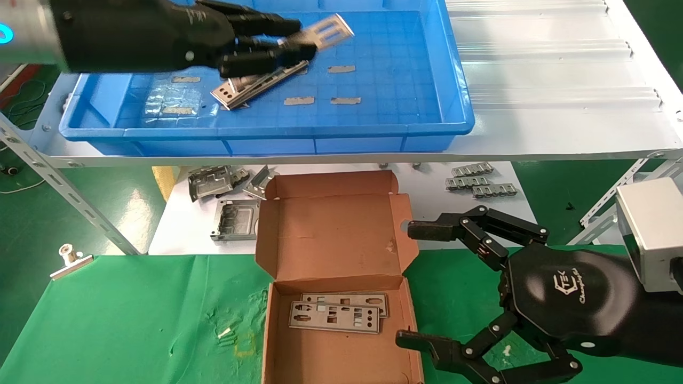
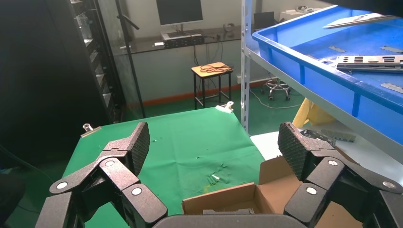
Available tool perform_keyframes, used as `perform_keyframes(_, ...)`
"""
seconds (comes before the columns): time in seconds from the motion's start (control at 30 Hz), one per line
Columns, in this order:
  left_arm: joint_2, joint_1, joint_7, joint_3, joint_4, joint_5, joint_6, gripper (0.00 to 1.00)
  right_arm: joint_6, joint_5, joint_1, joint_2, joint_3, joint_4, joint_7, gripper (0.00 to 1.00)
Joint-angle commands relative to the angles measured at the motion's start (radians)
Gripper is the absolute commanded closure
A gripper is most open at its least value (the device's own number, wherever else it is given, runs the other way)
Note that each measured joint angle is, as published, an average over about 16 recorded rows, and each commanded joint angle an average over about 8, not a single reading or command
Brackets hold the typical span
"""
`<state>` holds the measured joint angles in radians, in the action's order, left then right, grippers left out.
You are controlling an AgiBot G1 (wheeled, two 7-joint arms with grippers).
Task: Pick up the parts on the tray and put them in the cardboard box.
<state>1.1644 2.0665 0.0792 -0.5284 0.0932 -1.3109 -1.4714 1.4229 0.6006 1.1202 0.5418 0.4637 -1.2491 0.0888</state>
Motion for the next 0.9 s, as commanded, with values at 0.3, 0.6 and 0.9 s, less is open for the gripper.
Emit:
perform_keyframes(0.3, -0.052, -0.127, -0.013, -0.067, 0.21, 0.076, -0.14, 1.0, 0.0, 0.0, 0.0, 0.0, 0.0, 0.0, 0.0, 0.0)
perform_keyframes(0.6, -0.099, -0.328, -0.006, -0.217, 0.42, 0.159, -0.102, 1.0, 0.0, 0.0, 0.0, 0.0, 0.0, 0.0, 0.0, 0.0)
perform_keyframes(0.9, -0.017, -0.499, 0.243, -0.257, 0.337, 0.117, 0.026, 1.0, 0.0, 0.0, 0.0, 0.0, 0.0, 0.0, 0.0, 0.0)
